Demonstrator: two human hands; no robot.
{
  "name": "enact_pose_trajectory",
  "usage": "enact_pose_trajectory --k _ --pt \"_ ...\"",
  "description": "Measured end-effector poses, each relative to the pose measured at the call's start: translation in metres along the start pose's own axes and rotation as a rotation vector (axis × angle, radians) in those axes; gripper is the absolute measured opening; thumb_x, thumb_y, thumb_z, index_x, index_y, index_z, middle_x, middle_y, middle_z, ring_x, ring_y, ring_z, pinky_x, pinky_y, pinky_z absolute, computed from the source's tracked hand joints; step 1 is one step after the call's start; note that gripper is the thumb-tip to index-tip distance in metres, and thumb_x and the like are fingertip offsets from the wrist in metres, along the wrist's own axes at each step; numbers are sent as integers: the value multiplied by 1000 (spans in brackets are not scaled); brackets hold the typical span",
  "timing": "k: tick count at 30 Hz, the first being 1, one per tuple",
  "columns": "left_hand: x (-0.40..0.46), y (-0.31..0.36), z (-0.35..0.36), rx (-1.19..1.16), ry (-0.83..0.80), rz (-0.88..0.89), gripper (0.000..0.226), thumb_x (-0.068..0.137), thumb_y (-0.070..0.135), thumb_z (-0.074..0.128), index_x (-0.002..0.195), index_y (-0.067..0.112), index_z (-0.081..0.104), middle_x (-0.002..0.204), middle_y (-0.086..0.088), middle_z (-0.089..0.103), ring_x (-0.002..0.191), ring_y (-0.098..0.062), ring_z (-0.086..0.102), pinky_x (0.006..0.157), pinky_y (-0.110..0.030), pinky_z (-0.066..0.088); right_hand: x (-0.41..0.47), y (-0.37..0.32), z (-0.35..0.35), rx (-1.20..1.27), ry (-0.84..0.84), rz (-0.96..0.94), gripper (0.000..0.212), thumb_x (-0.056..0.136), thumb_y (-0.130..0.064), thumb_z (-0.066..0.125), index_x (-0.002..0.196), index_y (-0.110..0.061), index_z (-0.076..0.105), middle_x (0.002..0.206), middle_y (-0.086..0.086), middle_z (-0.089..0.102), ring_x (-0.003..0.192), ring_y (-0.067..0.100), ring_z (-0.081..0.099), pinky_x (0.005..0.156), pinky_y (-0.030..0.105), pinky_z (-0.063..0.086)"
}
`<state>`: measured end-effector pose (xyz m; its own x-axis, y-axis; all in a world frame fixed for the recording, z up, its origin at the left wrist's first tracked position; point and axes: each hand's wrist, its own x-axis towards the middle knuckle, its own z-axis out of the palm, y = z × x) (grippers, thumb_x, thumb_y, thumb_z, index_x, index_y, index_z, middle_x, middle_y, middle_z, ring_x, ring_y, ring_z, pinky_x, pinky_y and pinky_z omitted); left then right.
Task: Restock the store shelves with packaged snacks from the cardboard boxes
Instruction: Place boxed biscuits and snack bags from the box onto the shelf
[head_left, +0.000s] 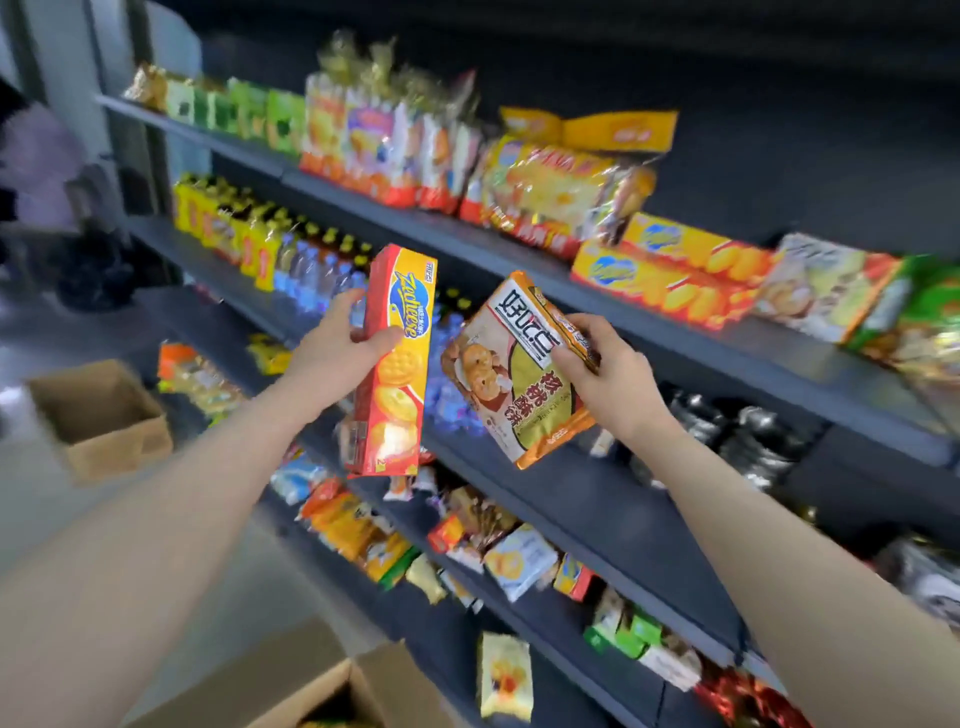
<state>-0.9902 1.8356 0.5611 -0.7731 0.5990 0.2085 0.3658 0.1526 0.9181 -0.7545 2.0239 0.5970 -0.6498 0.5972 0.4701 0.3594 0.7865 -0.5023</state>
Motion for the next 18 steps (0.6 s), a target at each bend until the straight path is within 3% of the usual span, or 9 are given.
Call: enact_pose_trajectory --k 5,8,11,14,18 --pt "30 95 35 -246 -68 79 83 89 27 71 153 36 18 112 -5 65 81 -17 67 75 -42 59 22 12 -94 -32 207 8 40 98 -37 60 136 -27 53 105 7 72 95 28 66 86 43 52" --pt "43 136 59 -393 -160 113 102 91 16 68 154 42 -8 125 1 65 76 -21 74 66 -43 61 33 29 -143 -14 304 61 39 98 -40 60 134 -26 53 107 2 70 99 24 66 88 45 54" --pt "53 171 84 -491 -189 164 107 92 11 66 150 49 -15 129 3 63 77 -27 75 66 -44 62 40 46 -184 18 387 78 35 99 -39 58 131 -26 54 105 -6 68 99 20 67 84 42 56" --pt "65 203 113 -581 -203 175 97 89 9 69 149 48 3 126 2 64 79 -32 75 68 -49 61 48 66 -217 16 478 87 34 99 -40 58 130 -28 54 109 -7 69 98 17 67 86 46 57" --pt "88 235 161 -702 -145 136 71 84 4 73 131 31 26 127 -9 59 90 -35 72 65 -47 61 60 94 -252 -71 576 89 33 100 -43 55 130 -33 51 107 -8 69 93 17 68 81 43 57"
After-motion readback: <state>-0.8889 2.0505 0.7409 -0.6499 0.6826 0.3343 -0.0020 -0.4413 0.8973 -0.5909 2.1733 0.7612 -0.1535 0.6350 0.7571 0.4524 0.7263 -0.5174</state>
